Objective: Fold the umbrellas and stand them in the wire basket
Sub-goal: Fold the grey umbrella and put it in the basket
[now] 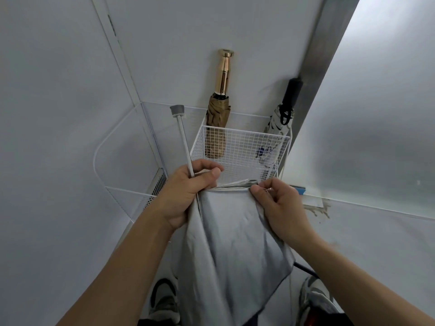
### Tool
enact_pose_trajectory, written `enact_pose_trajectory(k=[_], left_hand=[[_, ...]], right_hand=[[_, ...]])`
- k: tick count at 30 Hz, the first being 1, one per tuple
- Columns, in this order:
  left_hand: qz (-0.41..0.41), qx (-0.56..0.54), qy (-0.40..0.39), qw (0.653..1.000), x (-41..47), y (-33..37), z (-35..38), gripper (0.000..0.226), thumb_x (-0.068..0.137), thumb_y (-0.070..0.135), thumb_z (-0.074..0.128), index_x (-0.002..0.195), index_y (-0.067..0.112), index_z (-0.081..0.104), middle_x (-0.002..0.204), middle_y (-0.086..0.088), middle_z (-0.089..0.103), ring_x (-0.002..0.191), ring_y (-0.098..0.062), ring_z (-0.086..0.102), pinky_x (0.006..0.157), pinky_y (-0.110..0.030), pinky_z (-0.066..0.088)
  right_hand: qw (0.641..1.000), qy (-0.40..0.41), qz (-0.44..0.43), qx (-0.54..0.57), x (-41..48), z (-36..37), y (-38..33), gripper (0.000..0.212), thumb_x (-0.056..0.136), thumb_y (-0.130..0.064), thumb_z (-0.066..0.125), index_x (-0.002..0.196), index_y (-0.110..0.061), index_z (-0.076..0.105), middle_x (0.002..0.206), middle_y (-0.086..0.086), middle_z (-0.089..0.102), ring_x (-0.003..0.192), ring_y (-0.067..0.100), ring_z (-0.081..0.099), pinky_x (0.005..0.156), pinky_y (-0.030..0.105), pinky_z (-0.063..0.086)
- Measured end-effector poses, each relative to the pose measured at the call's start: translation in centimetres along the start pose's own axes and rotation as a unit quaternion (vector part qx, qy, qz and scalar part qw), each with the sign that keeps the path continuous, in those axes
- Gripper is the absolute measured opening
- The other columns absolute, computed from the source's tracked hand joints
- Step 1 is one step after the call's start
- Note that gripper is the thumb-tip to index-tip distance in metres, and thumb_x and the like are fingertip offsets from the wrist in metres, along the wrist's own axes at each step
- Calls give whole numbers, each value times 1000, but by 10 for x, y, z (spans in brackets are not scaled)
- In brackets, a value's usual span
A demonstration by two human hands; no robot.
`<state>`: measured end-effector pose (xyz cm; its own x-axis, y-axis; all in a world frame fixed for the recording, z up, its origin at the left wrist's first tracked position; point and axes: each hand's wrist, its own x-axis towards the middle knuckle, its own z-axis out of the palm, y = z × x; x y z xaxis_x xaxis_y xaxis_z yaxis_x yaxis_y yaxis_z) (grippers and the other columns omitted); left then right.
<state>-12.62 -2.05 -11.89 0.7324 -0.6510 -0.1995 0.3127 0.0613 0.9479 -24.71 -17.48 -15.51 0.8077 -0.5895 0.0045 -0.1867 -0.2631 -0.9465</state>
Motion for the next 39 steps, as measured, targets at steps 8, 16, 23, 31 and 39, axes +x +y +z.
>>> enact_pose_trajectory(k=[8,16,23,31,39], left_hand=[[-25,17,281,959,18,-16,-5,13,90,7,68,78,13,66,68,-2,59,67,-13,53,65,-21,47],[-12,-149,241,959,15,-6,4,13,91,8,64,79,13,62,50,6,57,45,-3,52,48,-15,48],[16,-107,47,993,0,14,-10,16,78,20,64,88,8,65,111,-12,72,102,-18,67,89,-33,52],[-29,-103,88,990,5,3,3,10,89,15,64,94,6,65,58,-8,57,58,-26,65,74,-42,53],[45,81,388,917,25,-22,-15,12,87,1,65,81,11,67,72,-3,63,69,-14,58,58,-16,46]], right_hand=[[938,132,-269,-172,-16,3,-2,13,94,-24,62,100,-14,69,95,-11,62,85,2,57,75,17,51],[939,-246,33,-240,-32,22,9,66,62,-58,80,119,-34,57,104,-14,65,91,11,63,78,35,55],[894,-383,207,109,-20,-15,-15,21,79,3,72,84,-17,75,89,1,76,85,19,72,77,33,59],[847,-447,251,141,-16,-4,2,47,72,-20,76,115,-5,67,118,15,69,108,33,65,98,45,52],[961,-262,-15,-82,-29,7,0,83,61,-69,75,135,-47,46,130,-31,51,120,-10,48,99,18,42]])
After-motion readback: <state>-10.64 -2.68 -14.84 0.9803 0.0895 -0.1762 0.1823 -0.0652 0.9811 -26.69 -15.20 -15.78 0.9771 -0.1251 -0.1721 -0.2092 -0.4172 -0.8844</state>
